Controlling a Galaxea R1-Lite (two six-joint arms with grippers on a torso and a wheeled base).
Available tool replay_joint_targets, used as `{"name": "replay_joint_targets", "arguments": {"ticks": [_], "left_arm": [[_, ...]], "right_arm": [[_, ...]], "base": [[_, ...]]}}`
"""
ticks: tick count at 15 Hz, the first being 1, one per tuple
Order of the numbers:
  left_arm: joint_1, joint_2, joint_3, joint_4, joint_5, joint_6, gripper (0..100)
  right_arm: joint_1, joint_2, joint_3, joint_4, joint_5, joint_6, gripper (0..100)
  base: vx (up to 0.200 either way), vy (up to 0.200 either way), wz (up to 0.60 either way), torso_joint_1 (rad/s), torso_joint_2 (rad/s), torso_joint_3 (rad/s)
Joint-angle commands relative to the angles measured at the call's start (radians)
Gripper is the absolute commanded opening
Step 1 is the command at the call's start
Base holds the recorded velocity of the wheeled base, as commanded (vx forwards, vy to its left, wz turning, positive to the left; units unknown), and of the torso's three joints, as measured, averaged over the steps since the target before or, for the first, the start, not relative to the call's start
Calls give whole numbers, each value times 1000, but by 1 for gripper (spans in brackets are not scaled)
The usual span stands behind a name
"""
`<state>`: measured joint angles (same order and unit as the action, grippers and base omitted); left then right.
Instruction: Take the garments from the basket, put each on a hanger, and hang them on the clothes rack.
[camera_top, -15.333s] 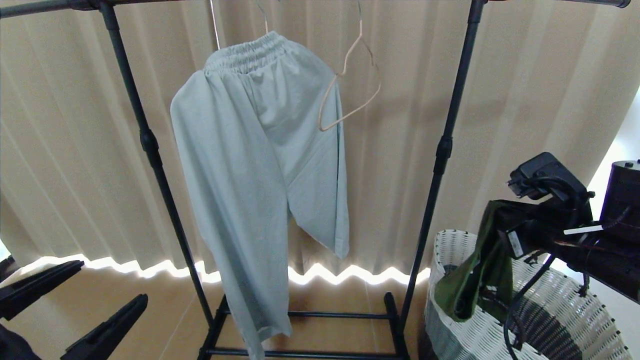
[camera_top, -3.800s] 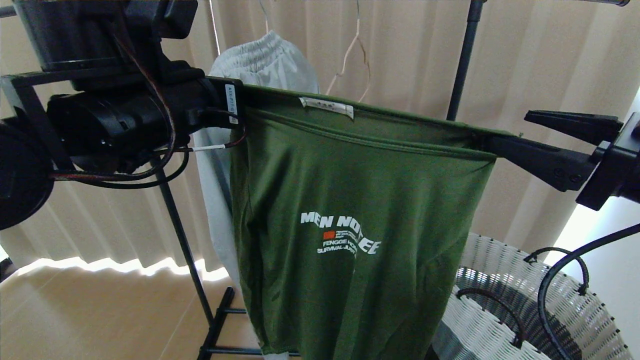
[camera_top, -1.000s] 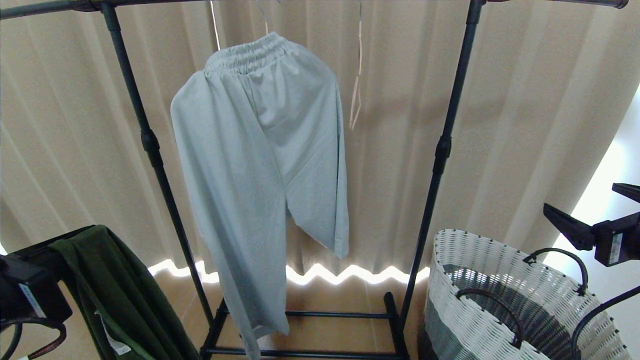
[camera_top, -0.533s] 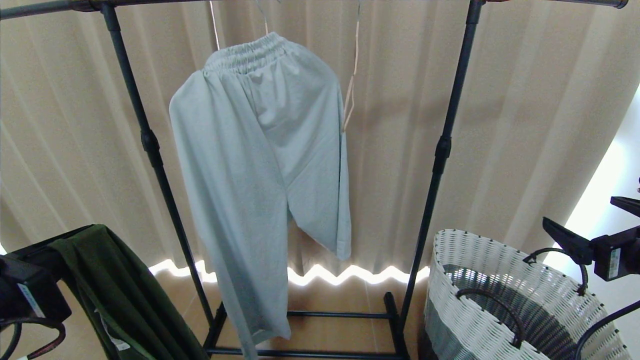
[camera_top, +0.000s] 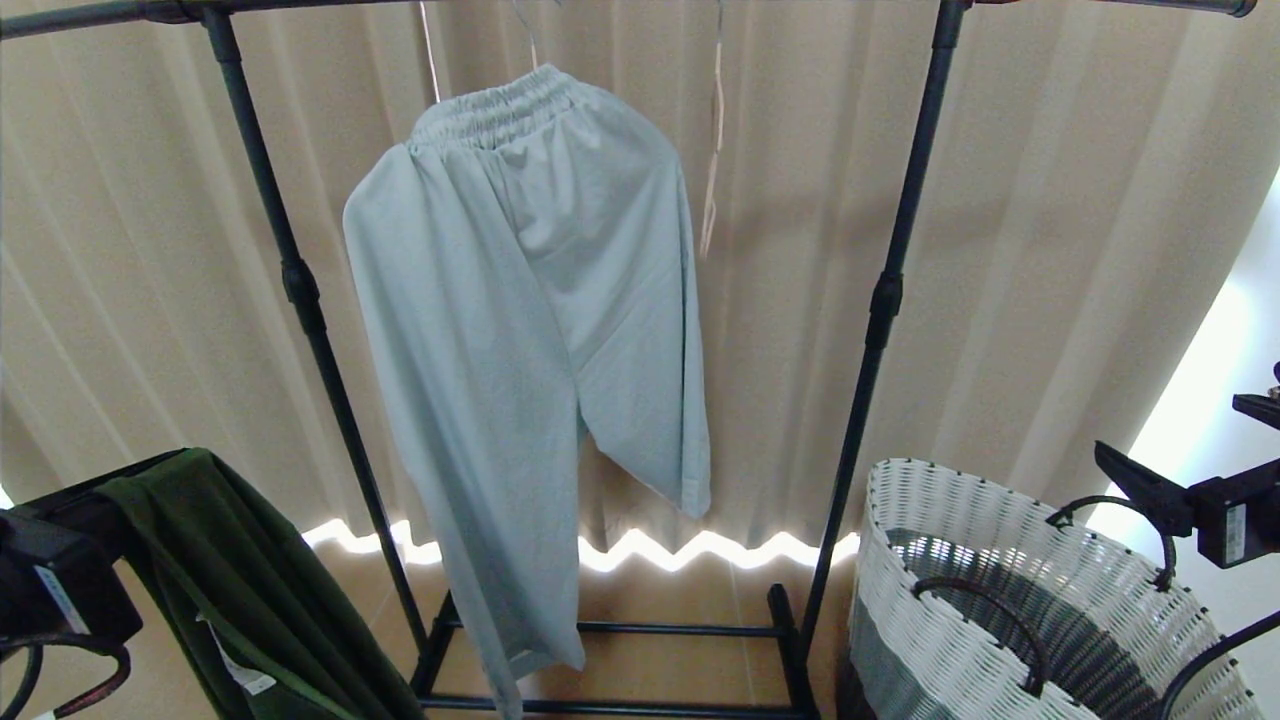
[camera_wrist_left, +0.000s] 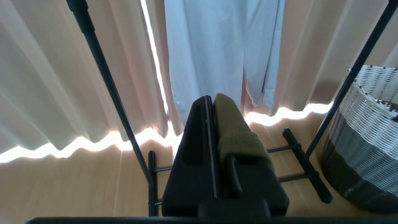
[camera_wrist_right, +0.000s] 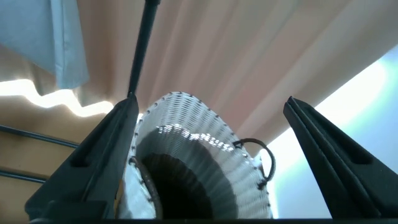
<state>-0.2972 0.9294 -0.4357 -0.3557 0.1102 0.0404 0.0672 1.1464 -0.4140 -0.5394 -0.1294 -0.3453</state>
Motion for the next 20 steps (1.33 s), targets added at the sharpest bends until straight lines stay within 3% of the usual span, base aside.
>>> {"name": "replay_joint_targets", "arguments": {"ticks": [1, 14, 17, 20], "left_arm": [[0, 3, 0, 0, 0, 1, 0], [1, 6, 11, 3, 0, -1, 0], [41, 11, 15, 4, 0, 1, 0], [49, 9, 26, 3, 0, 4, 0]], "right_arm": [[-6, 3, 1, 1, 1, -9, 100], [-6, -2, 26, -7, 4, 2, 100], [-6, -2, 26, -7, 5, 39, 100], [-6, -4, 23, -7, 8, 58, 100]], "base": [[0, 0, 0, 0, 0, 0], [0, 0, 0, 0, 0, 0], [0, 0, 0, 1, -19, -9], [0, 0, 0, 48, -229, -266]]}}
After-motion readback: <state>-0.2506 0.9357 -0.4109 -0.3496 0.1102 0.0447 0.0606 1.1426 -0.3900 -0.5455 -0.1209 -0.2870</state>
